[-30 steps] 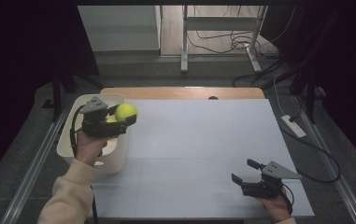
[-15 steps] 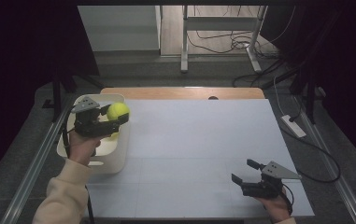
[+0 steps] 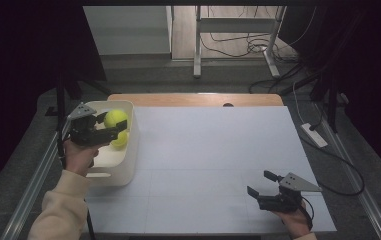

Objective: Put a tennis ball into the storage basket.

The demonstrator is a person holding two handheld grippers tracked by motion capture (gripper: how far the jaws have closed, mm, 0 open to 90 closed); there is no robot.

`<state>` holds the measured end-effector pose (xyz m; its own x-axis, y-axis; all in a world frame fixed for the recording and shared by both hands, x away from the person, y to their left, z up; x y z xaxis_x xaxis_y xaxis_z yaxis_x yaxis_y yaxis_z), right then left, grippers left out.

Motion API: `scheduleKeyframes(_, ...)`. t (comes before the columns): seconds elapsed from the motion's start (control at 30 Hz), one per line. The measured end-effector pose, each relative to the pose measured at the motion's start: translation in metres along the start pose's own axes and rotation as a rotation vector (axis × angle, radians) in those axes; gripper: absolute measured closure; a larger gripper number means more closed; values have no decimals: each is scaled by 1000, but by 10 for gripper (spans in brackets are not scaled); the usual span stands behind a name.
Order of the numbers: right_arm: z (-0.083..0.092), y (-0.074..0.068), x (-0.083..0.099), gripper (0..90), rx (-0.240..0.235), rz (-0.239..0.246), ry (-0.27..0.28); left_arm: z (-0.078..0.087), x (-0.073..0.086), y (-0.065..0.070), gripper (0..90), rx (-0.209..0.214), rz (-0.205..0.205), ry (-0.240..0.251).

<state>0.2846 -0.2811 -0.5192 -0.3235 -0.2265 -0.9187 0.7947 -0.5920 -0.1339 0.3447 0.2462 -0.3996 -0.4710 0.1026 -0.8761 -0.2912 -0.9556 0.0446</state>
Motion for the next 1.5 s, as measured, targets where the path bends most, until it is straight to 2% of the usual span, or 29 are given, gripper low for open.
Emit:
scheduleKeyframes(0.4, -1, -1, 0, 119, 1, -1, -2, -1, 7, -18, 272, -40, 6, -44)
scheduleKeyframes(0.57, -2, -1, 0, 120, 2, 1, -3, -7, 12, -23, 271, -51, 10, -83)
scheduleKeyframes(0.7, -1, 0, 0, 120, 4, 0, -3, -12, 14, -26, 270, -63, 2, -127)
scheduleKeyframes(0.93, -2, 0, 0, 120, 4, 1, -5, -17, 15, -25, 269, -67, -17, -167)
scheduleKeyframes(1.37, -2, 0, 1, 120, 4, 1, -6, -19, 16, -24, 257, -82, -45, -185)
scheduleKeyframes(1.5, -2, 0, 1, 120, 3, 3, -7, -17, 13, -25, 163, -84, -27, -157)
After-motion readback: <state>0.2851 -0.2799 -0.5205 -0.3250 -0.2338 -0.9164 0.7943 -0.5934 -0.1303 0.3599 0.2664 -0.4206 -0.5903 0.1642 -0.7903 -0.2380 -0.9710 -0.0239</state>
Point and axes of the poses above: each handheld gripper's, and its own axes: z roughly backward along the jaws, x roughly out of its underside, y roughly to its right, the point moved 3 cm from there along -z, roughly forward along the jaws, and after that the axes turned 10 degrees about -x, right-handed, at the moved point
